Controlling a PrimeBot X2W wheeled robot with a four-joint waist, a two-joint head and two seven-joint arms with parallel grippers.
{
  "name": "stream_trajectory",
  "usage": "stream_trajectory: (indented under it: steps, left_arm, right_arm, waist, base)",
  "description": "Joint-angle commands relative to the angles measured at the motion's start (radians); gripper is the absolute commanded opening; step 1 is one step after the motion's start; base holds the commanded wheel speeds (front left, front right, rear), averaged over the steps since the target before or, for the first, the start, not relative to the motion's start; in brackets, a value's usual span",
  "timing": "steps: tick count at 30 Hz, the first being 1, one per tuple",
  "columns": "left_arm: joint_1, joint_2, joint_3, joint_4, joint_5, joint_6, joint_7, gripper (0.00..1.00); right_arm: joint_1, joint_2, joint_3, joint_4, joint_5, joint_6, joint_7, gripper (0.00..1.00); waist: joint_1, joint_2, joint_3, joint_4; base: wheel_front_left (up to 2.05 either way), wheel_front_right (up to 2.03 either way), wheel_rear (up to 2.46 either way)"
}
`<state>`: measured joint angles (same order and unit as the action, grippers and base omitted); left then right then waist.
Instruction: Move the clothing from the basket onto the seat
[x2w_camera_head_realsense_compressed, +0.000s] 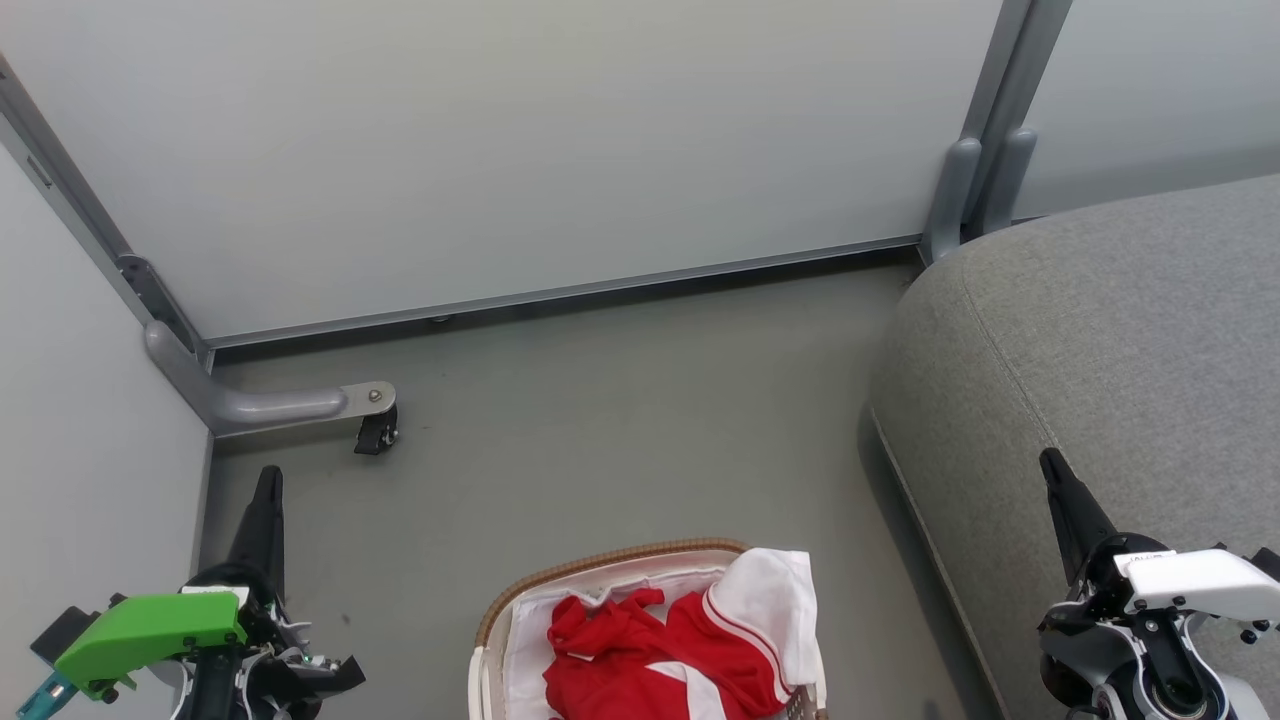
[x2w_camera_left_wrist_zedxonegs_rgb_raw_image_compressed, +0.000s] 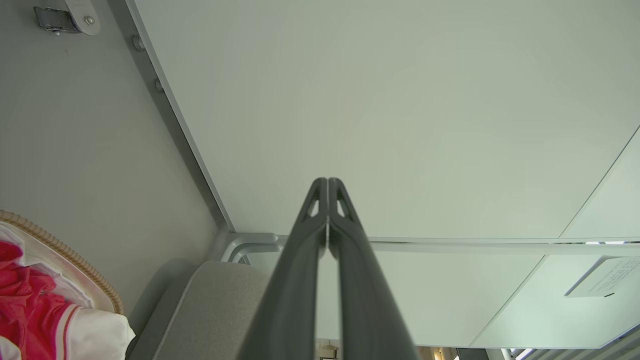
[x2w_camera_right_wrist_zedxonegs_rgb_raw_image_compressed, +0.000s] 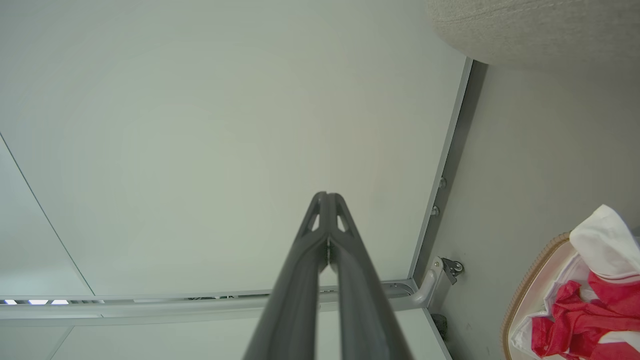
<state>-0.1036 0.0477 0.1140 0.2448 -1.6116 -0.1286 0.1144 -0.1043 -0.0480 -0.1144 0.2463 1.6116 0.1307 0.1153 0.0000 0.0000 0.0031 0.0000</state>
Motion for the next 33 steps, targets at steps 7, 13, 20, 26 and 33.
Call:
stream_trajectory:
  steps: [7, 13, 20, 26, 33]
  left_arm:
    - [-0.01, 0.005, 0.002, -0.001, -0.003, -0.005, 0.002, 0.0]
    - [-0.01, 0.005, 0.002, -0.001, -0.003, -0.005, 0.002, 0.0]
    - [-0.01, 0.005, 0.002, -0.001, -0.003, -0.005, 0.002, 0.0]
    - [-0.01, 0.005, 0.002, -0.001, -0.003, -0.005, 0.002, 0.0]
    - [-0.01, 0.005, 0.002, -0.001, -0.003, -0.005, 0.002, 0.0]
  right_arm:
    - [-0.008, -0.005, 0.0, -0.003, 0.003, 0.0, 0.0, 0.0]
    - [-0.008, -0.005, 0.0, -0.003, 0.003, 0.0, 0.0, 0.0]
    - [-0.008, -0.005, 0.0, -0.003, 0.003, 0.0, 0.0, 0.0]
    - [-0.008, -0.005, 0.0, -0.003, 0.003, 0.0, 0.0, 0.0]
    - [-0.008, -0.005, 0.0, -0.003, 0.003, 0.0, 0.0, 0.0]
  waist:
    - [0.0, 0.0, 0.0, 0.0]
    - [0.0, 0.0, 0.0, 0.0]
    - [0.0, 0.0, 0.0, 0.0]
    - [0.0, 0.0, 0.0, 0.0]
    - [0.0, 0.0, 0.0, 0.0]
  base:
    - [0.0, 0.0, 0.0]
    - [0.0, 0.0, 0.0]
    - [0.0, 0.0, 0.0]
    - [0.0, 0.0, 0.0]
    - [0.0, 0.0, 0.0]
